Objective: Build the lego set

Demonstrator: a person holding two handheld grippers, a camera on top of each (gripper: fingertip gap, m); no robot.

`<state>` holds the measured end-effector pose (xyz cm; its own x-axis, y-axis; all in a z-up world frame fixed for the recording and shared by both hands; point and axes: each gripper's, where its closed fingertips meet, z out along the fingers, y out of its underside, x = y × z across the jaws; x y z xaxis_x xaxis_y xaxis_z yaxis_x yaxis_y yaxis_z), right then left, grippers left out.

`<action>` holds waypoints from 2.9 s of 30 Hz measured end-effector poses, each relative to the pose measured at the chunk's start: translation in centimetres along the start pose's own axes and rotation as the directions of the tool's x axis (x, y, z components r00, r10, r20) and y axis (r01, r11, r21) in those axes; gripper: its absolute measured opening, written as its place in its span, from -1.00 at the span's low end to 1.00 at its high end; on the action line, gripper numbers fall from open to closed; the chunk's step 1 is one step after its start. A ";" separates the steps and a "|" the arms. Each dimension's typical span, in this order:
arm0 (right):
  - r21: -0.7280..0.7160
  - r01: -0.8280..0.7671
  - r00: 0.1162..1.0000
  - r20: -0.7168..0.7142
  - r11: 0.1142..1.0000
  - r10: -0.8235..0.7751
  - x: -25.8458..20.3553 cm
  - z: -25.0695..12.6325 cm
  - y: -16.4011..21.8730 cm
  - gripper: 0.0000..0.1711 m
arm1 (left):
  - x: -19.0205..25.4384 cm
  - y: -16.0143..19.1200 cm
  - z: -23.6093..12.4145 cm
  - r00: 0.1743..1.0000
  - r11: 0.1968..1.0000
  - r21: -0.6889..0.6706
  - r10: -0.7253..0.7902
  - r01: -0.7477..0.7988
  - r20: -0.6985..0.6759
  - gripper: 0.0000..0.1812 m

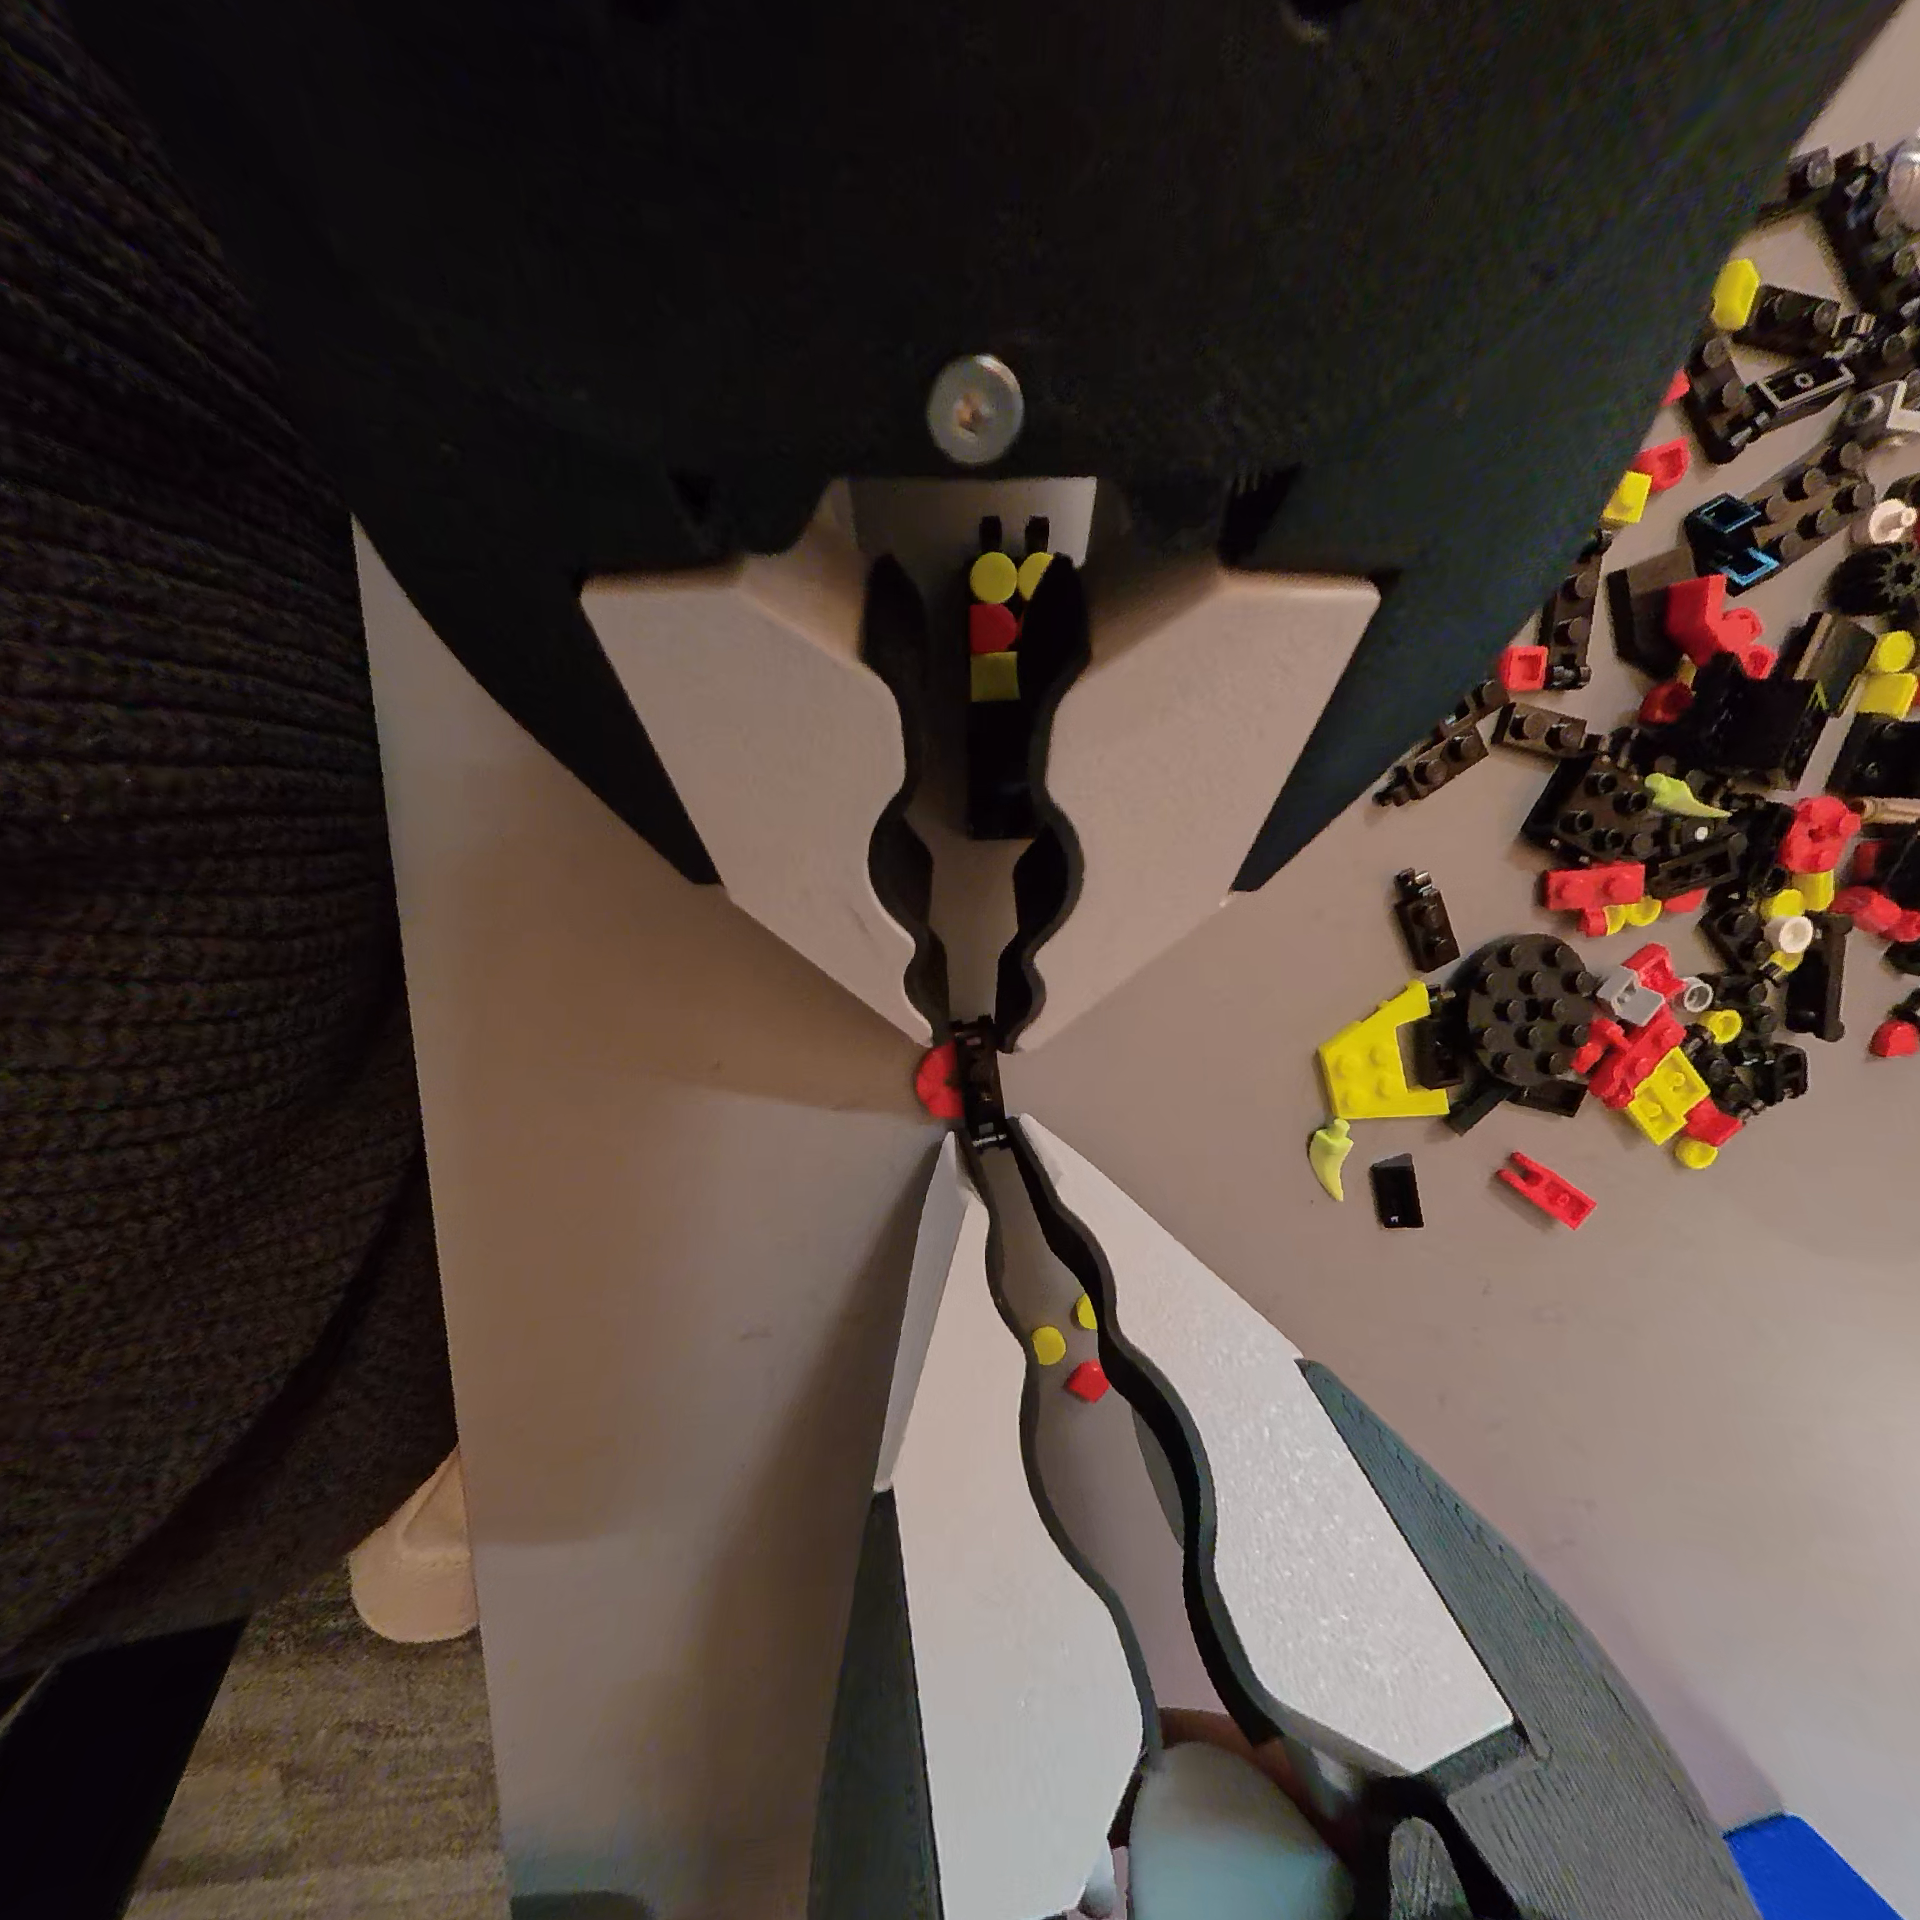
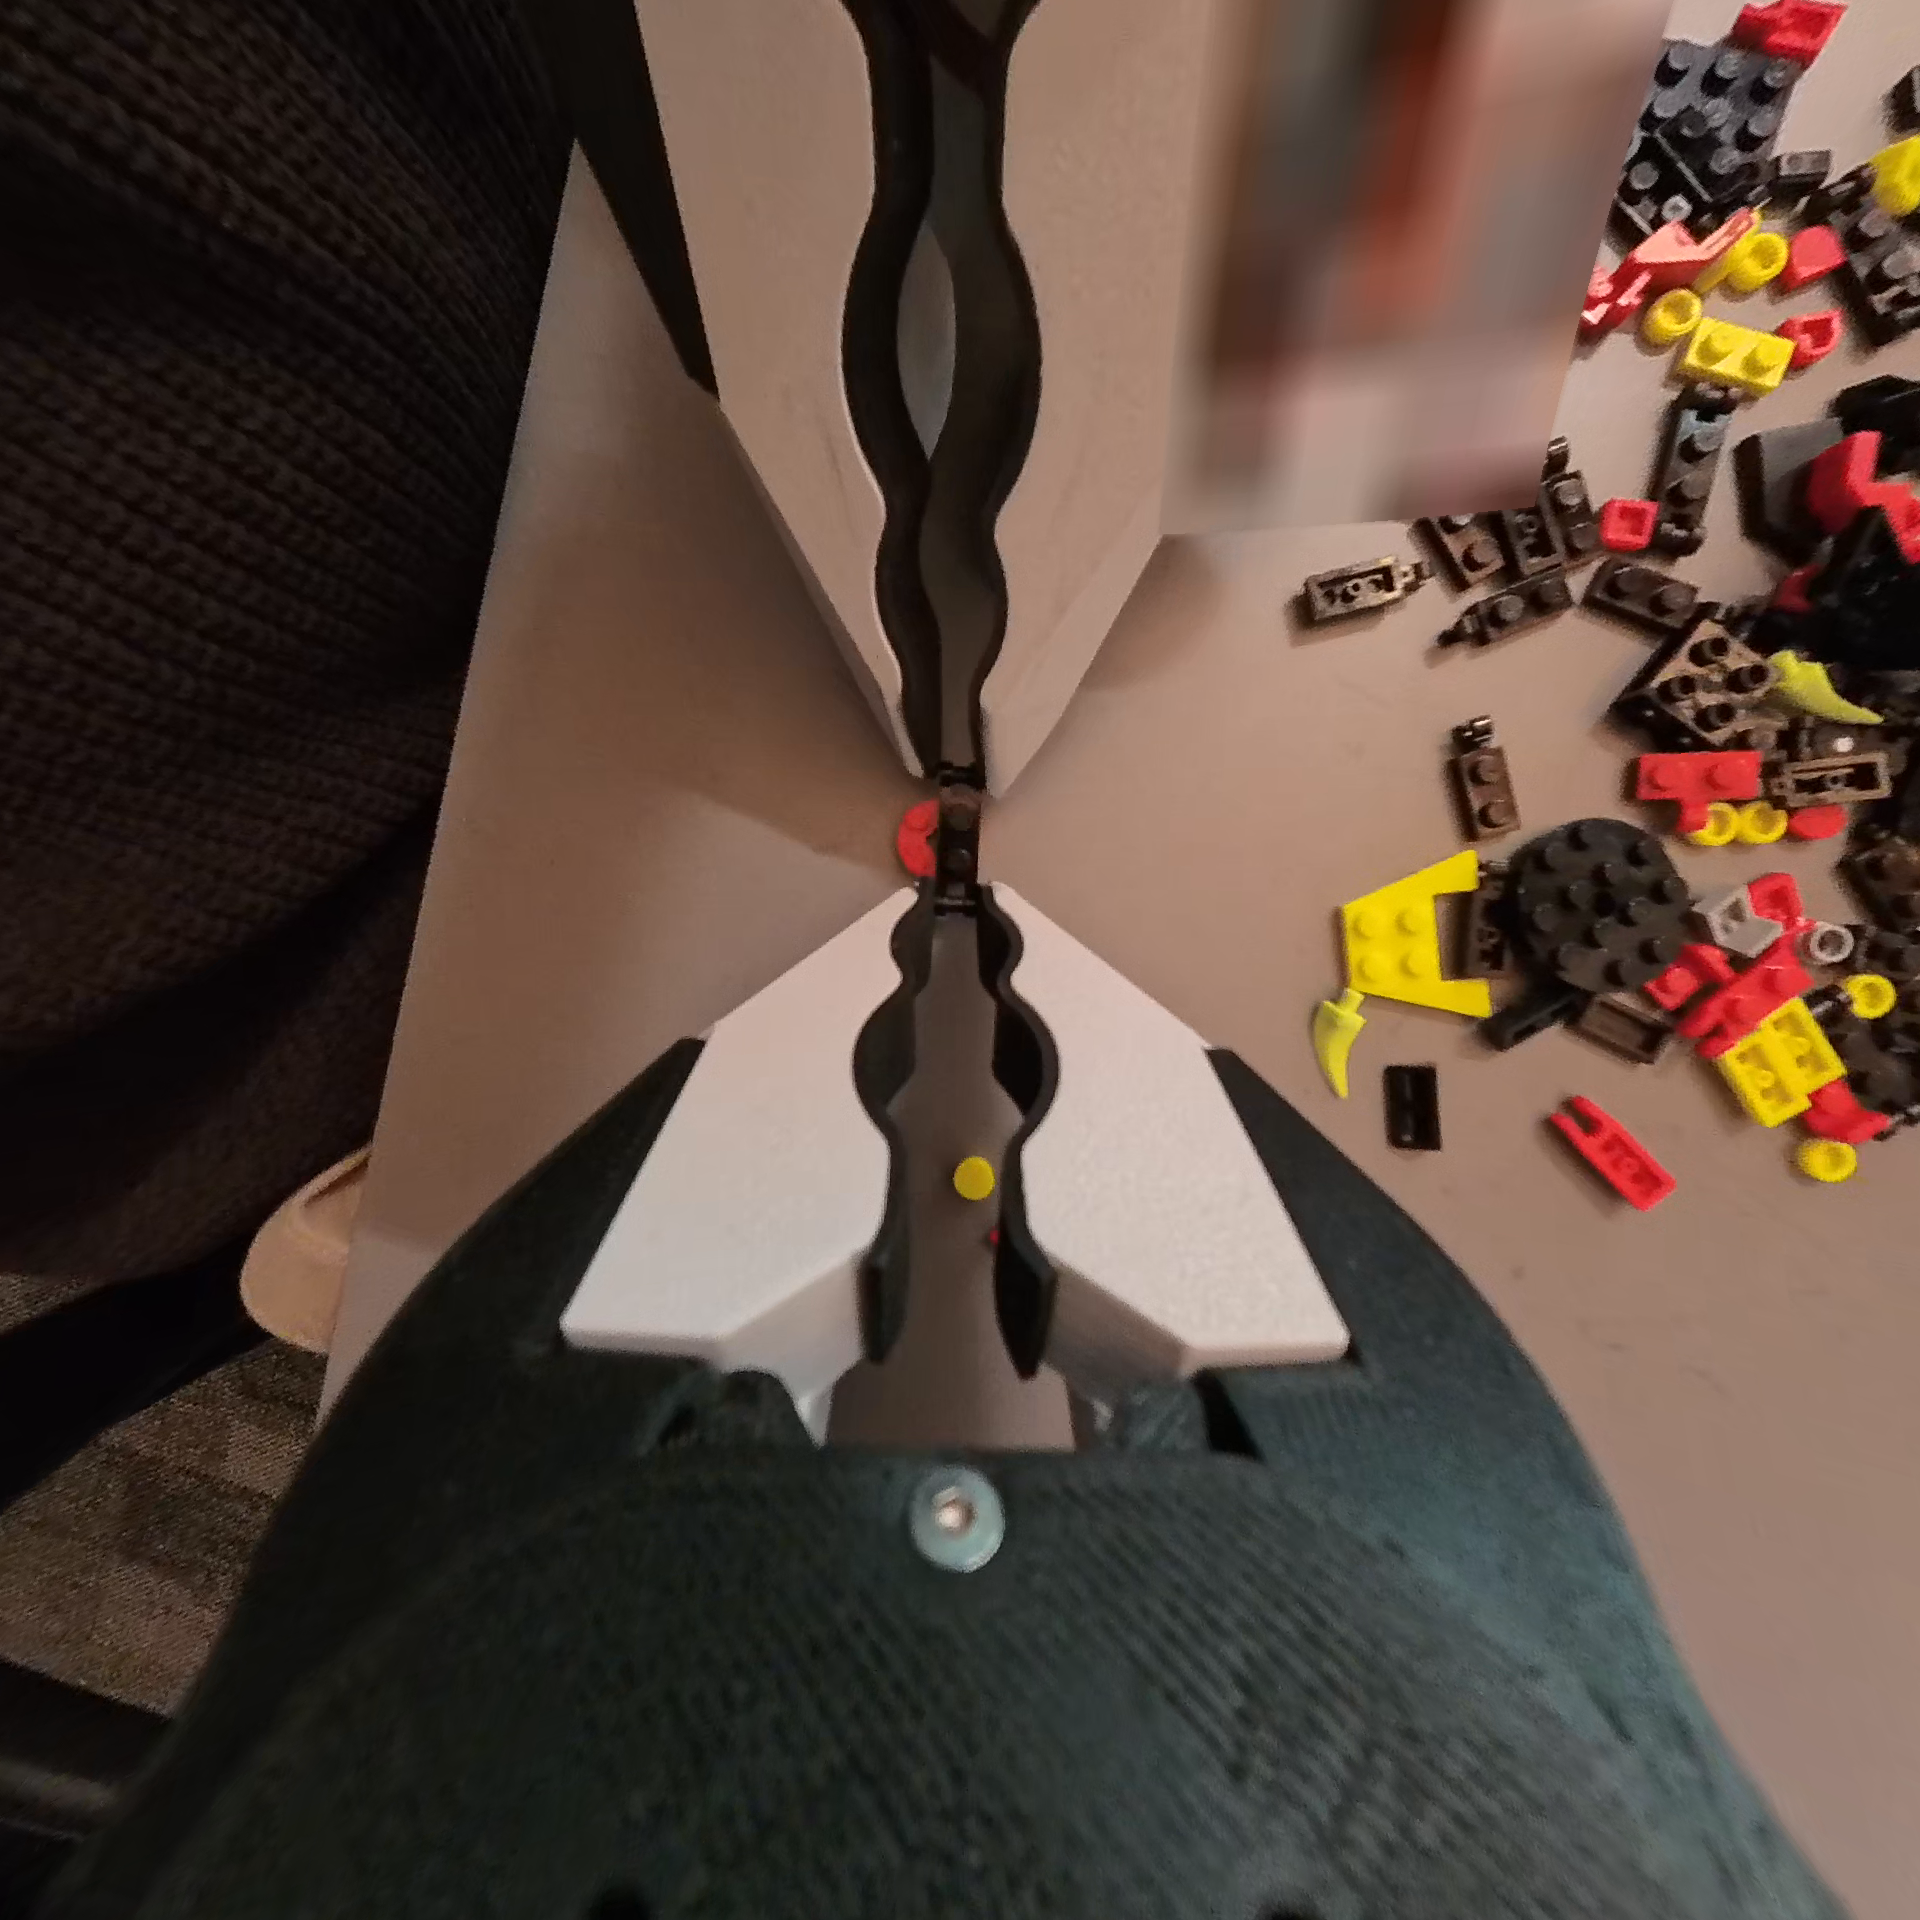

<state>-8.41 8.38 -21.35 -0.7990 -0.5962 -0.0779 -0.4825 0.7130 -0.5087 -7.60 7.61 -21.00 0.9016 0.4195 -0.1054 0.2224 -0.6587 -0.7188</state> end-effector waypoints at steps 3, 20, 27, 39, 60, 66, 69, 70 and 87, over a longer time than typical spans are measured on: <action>0.002 -0.001 1.000 0.002 1.000 0.001 0.0 0.0 -0.1 -0.92 | 0.1 0.0 0.0 1.000 1.000 -0.006 -0.002 0.002 -0.004 -0.93; -0.015 0.010 0.999 -0.038 1.000 -0.011 0.0 0.1 -0.1 -0.92 | 0.2 0.3 0.0 1.000 0.999 -0.044 -0.025 0.025 0.016 -0.93; -0.025 0.019 0.998 -0.056 1.000 -0.021 0.0 0.2 0.0 -0.92 | 0.2 0.3 0.0 0.998 0.997 -0.055 -0.051 0.052 0.019 -0.93; -0.045 -0.013 0.999 -0.047 0.999 0.011 -0.1 0.3 0.0 -0.92 | 0.2 0.6 0.1 0.998 0.995 -0.080 -0.065 0.066 0.018 -0.92; 0.141 0.034 0.968 -0.251 0.989 0.002 1.6 -2.1 -1.6 -0.73 | -0.8 0.8 -1.1 0.989 0.989 -0.019 -0.144 0.144 0.028 -0.95; 0.139 0.235 0.835 -0.536 0.962 -0.126 2.6 -4.9 -4.6 -0.76 | -1.7 -0.3 -3.3 0.916 0.912 0.105 -0.387 0.397 -0.105 -0.93; 0.099 0.371 0.725 -0.652 0.923 -0.221 1.7 -5.9 -7.0 -0.78 | -2.4 -1.4 -4.8 0.800 0.791 0.167 -0.540 0.588 -0.260 -0.93; 0.070 0.393 0.696 -0.674 0.917 -0.247 1.6 -6.0 -7.2 -0.77 | -2.7 -1.7 -5.2 0.764 0.754 0.177 -0.571 0.633 -0.299 -0.94; -0.188 0.428 0.595 -0.678 0.884 -0.432 2.0 -3.0 -5.4 -0.82 | -1.9 -1.2 -4.9 0.742 0.753 0.131 -0.575 0.645 -0.345 -0.94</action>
<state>-8.47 4.42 -16.22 -0.5102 -0.4126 0.7546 -0.8357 0.4450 -0.3217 -7.75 4.56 -16.55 0.6690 0.4740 0.5725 0.7001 -0.1433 -0.6995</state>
